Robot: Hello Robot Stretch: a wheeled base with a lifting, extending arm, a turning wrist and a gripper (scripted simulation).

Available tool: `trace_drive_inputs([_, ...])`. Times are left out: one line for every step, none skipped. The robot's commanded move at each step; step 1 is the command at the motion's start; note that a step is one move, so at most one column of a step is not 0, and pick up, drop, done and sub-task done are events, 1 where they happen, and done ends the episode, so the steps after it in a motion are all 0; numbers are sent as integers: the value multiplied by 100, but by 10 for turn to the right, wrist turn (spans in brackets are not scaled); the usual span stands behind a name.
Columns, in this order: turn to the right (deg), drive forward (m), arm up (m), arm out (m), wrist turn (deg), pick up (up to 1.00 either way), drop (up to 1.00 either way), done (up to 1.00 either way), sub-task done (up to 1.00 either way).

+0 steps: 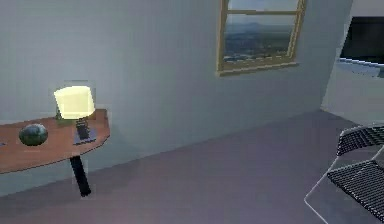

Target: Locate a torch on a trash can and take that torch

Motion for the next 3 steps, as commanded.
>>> trace_drive_inputs([-240, 0, 0, 0, 0, 0, 0, 0, 0])
trace_drive_inputs([0, 10, 0, 0, 0, 0, 0, 0, 0])
trace_drive_inputs([360, 0, 0, 0, 0, 0, 0, 0, 0])
